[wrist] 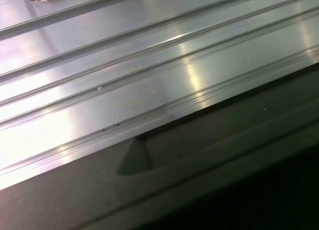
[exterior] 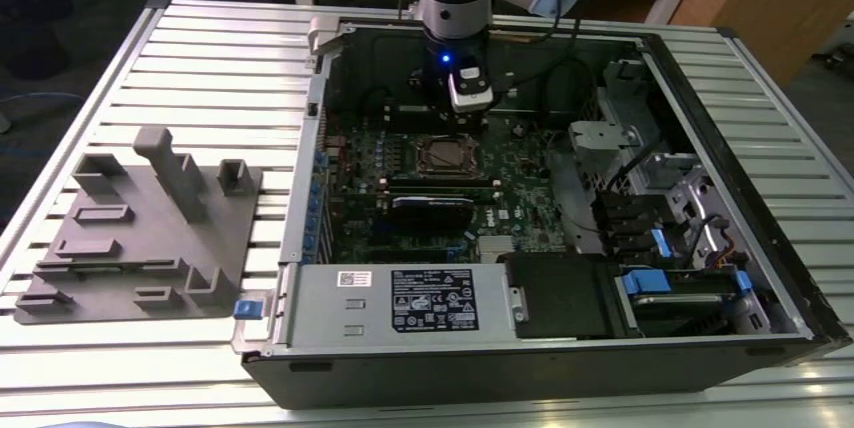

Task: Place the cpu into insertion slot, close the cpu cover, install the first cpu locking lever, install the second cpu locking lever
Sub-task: 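Install the first cpu locking lever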

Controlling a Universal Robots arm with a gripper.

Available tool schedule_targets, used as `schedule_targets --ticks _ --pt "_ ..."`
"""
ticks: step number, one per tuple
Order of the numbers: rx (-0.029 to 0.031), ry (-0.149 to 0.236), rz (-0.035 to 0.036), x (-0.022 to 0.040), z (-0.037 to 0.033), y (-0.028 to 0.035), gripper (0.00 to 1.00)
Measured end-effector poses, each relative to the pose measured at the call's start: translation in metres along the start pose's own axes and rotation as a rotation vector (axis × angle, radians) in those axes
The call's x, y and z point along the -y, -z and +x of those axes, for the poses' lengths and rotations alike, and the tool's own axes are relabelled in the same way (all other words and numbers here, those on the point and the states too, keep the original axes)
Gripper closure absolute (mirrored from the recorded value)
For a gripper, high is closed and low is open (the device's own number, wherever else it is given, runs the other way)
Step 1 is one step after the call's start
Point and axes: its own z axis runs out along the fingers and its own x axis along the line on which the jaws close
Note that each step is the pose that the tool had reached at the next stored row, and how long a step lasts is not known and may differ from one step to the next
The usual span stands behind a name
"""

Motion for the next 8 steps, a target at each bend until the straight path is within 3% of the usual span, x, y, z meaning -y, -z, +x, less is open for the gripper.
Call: schedule_targets --ticks 8 --pt "0.0003 0.000 -0.0002 -0.0005 -0.0006 0.0058 0.89"
